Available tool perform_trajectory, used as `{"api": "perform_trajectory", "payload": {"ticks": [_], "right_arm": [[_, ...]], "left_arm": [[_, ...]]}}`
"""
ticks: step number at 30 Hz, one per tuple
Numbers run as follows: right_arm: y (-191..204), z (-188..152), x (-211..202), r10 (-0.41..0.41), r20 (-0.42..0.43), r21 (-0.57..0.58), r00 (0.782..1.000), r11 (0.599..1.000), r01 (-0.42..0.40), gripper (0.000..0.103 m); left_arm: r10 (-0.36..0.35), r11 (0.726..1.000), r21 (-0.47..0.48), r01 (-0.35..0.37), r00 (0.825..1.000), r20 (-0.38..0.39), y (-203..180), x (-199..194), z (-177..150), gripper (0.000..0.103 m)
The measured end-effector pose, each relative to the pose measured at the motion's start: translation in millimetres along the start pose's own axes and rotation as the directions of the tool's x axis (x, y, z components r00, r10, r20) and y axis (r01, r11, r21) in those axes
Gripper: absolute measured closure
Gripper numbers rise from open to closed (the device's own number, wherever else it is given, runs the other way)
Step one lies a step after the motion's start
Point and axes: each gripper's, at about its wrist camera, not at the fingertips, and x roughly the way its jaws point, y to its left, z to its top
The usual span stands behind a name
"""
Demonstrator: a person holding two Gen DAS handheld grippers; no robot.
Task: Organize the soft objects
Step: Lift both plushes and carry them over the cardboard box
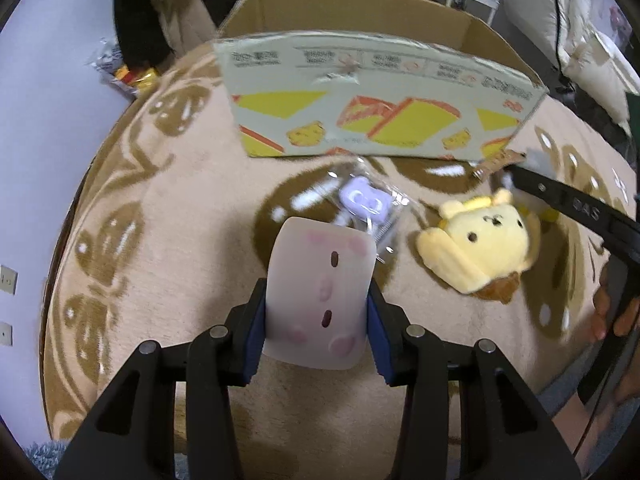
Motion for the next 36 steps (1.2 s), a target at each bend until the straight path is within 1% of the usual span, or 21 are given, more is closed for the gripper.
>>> {"api": "perform_trajectory", "payload": {"ticks": [4,7,10,13,15,17,20,21,25,28,29,30,32,33,34,35,36], "right_arm": [[0.6,0.7,-9.8,0.013,0.035,-0.002,0.999,1.0,-0.013,0.075],[2.6,-0.1,-22.7,0.033,0.079,-0.013,0.996,0.999,-0.032,0.075],[5.9,-1.6,-33.8,0.055,0.114,-0.02,0.992,0.998,-0.053,0.075],[13.8,-3.4,-48.5,0.081,0.166,-0.052,0.983,0.996,-0.074,0.075],[22.8,-4.7,-60.5,0.094,0.215,-0.089,0.972,0.993,-0.077,0.075],[30.5,-5.1,-75.3,0.118,0.271,-0.136,0.955,0.987,-0.084,0.075],[39.2,-5.9,-91.7,0.146,0.324,-0.187,0.935,0.978,-0.088,0.075],[41.1,-5.1,-94.7,0.153,0.332,-0.196,0.931,0.976,-0.09,0.075],[48.7,-1.4,-107.9,0.184,0.355,-0.229,0.917,0.968,-0.106,0.075],[54.5,0.1,-122.5,0.195,0.394,-0.257,0.898,0.962,-0.096,0.077],[57.1,2.4,-127.2,0.2,0.404,-0.266,0.893,0.959,-0.095,0.085],[59.9,4.9,-131.9,0.204,0.414,-0.276,0.887,0.957,-0.091,0.088],[63.8,8.5,-138.4,0.212,0.427,-0.289,0.879,0.953,-0.09,0.088],[65.2,10.1,-140.9,0.217,0.436,-0.292,0.873,0.952,-0.091,0.09],[65.8,11.4,-140.9,0.224,0.435,-0.294,0.872,0.951,-0.097,0.092],[66.3,12.7,-138.3,0.223,0.422,-0.293,0.879,0.951,-0.101,0.093],[65.6,14.5,-132.2,0.209,0.4,-0.285,0.892,0.954,-0.095,0.093]], "left_arm": [[0.024,0.999,-0.023,-0.023,1.0,0.01,5.4,-0.3,0.1,0.061],[0.012,1.0,-0.02,-0.012,1.0,0.016,4.0,-3.0,-1.1,0.062],[0.039,0.999,-0.011,-0.039,0.998,0.051,3.0,-10.5,-2.5,0.062],[0.057,0.998,-0.019,-0.056,0.995,0.087,3.9,-18.3,-1.8,0.062],[0.065,0.998,-0.03,-0.062,0.991,0.116,5.4,-25.4,-1.6,0.062],[0.082,0.996,-0.043,-0.076,0.981,0.176,7.0,-38.5,-1.4,0.062],[0.095,0.995,-0.057,-0.083,0.959,0.268,9.6,-59.2,-1.1,0.062],[0.098,0.995,-0.062,-0.084,0.952,0.291,10.1,-65.7,-1.3,0.062],[0.117,0.993,-0.066,-0.101,0.934,0.338,13.5,-81.8,1.6,0.062],[0.119,0.993,-0.065,-0.103,0.921,0.37,14.7,-94.0,4.9,0.062],[0.118,0.993,-0.067,-0.099,0.918,0.379,15.5,-97.7,6.8,0.062],[0.118,0.993,-0.073,-0.097,0.913,0.39,16.6,-102.3,9.8,0.062],[0.119,0.992,-0.078,-0.095,0.907,0.405,18.2,-108.4,13.4,0.061],[0.122,0.992,-0.08,-0.097,0.902,0.414,19.0,-110.6,15.7,0.061],[0.127,0.991,-0.083,-0.101,0.899,0.418,19.9,-111.3,18.1,0.061],[0.132,0.991,-0.088,-0.105,0.899,0.417,21.2,-110.4,19.9,0.061],[0.136,0.99,-0.094,-0.107,0.901,0.411,22.8,-108.6,21.1,0.061]]}}
